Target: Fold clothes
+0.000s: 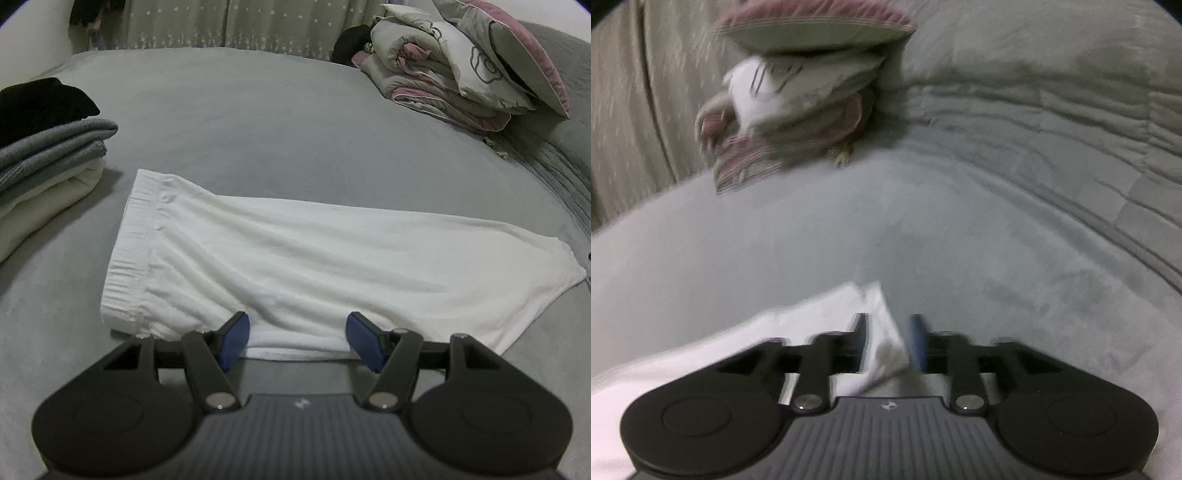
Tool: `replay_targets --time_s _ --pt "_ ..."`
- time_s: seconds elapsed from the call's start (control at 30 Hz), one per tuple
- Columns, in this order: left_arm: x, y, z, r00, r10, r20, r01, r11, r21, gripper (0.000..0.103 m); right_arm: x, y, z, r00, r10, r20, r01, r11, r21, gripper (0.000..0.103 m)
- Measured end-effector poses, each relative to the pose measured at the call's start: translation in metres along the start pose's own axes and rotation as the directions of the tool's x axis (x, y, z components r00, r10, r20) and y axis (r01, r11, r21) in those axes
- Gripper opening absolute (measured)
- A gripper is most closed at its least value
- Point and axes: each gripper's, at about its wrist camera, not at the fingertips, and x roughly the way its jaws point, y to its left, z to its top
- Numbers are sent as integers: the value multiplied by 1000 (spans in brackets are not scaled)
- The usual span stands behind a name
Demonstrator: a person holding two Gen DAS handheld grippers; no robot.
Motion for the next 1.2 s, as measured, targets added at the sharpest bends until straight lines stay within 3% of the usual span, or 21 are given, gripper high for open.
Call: replay_targets --time_s 0.1,0.23,0.37,0.5,0.57,0.6,0.63,0.87,1.07,1.2 --pt "1 1 1 1000 -6 -1 6 1000 -3 63 9 2 9 999 34 8 -34 999 3 36" --pt "2 4 2 1000 -16 0 16 1000 -11 63 37 36 15 997 69 -26 -73 980 -183 36" --pt "4 6 3 1000 -22 1 22 1000 -13 63 68 56 15 999 16 -46 -29 953 -300 36" --pt "4 5 2 1000 -22 3 22 1000 -2 64 84 57 10 996 37 -84 -62 944 -325 35" --pt "4 5 2 1000 -21 4 21 1000 3 64 86 59 7 996 29 -79 -56 928 -368 28" --pt "4 4 2 1000 -20 5 20 1000 5 64 85 58 8 996 32 -81 -59 931 -360 8" --pt "4 4 2 1000 -19 5 19 1000 8 65 83 57 8 996 32 -80 -58 933 -355 5" --pt "4 -1 0 1000 -9 11 9 1000 22 67 68 48 -2 999 4 34 7 946 -325 5" --pt "3 1 1 1000 -18 12 18 1000 6 68 59 34 7 997 43 65 -27 973 -229 5" --pt "3 1 1 1000 -15 12 15 1000 12 68 56 21 13 995 84 47 -74 980 -186 15"
